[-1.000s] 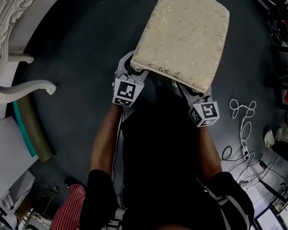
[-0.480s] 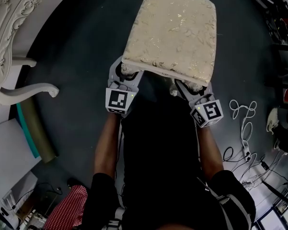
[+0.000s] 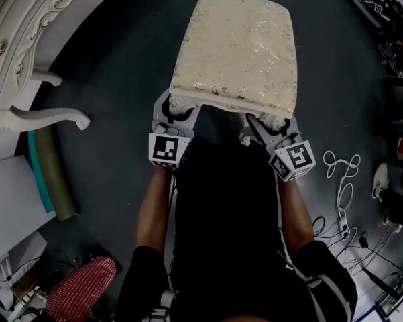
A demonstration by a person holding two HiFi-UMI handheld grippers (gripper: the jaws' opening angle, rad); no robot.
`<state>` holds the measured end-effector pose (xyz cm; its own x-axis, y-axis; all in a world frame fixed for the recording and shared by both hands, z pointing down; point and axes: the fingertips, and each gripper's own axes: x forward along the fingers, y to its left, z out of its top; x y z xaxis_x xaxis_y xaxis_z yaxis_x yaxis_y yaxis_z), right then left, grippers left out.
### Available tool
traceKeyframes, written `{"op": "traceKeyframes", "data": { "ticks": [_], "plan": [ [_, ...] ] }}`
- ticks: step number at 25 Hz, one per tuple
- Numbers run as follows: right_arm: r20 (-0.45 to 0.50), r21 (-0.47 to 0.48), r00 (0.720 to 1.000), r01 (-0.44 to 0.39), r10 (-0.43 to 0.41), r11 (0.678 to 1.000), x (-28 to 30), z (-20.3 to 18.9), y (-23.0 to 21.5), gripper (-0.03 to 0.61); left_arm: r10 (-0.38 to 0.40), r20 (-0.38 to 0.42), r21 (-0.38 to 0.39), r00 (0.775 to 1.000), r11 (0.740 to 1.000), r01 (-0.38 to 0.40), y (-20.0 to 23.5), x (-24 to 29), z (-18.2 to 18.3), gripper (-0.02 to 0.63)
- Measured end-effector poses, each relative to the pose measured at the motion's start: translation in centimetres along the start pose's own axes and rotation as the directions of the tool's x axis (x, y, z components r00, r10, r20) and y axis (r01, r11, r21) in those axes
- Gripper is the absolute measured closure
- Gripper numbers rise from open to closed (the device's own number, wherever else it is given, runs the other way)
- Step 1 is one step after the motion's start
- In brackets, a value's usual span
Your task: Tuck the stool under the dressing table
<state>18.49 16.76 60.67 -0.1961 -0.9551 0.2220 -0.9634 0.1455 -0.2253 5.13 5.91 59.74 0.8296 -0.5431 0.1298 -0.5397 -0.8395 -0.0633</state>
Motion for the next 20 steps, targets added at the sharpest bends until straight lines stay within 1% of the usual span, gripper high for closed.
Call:
{"op": "traceKeyframes", "data": {
  "ticks": [4, 7, 12, 14, 18, 20],
  "plan": [
    [0.013, 0.015, 1.000, -0.020, 0.019, 1.000, 0.9, 1.0, 0.7, 0.278, 0.031, 0.026, -0.007, 0.999, 0.999, -0.031, 1.1, -0.8, 0.9, 0.365],
    [0.016, 0.021, 1.000, -0.024, 0.023, 0.999, 1.7, 1.4, 1.1, 0.287, 0.049, 0.029, -0.009, 0.998, 0.999, -0.048, 1.9, -1.3, 1.2, 0.365],
    [0.022, 0.034, 0.998, -0.057, 0.056, 0.998, 3.1, 2.0, 2.1, 0.291, 0.087, 0.026, 0.005, 0.996, 0.996, -0.087, 3.4, -2.3, 1.7, 0.365],
    [0.019, 0.031, 0.997, -0.073, 0.073, 0.997, 4.0, 2.2, 3.0, 0.291, 0.106, 0.026, -0.005, 0.994, 0.994, -0.105, 4.4, -3.0, 1.7, 0.367],
    [0.010, 0.013, 0.994, -0.109, 0.109, 0.994, 6.9, 3.1, 6.1, 0.293, 0.160, 0.028, -0.039, 0.987, 0.986, -0.159, 8.0, -5.4, 1.5, 0.365],
    [0.011, -0.001, 0.992, -0.127, 0.127, 0.992, 7.5, 3.5, 6.6, 0.295, 0.186, 0.034, -0.046, 0.982, 0.982, -0.185, 8.6, -6.0, 1.7, 0.367]
  ]
}}
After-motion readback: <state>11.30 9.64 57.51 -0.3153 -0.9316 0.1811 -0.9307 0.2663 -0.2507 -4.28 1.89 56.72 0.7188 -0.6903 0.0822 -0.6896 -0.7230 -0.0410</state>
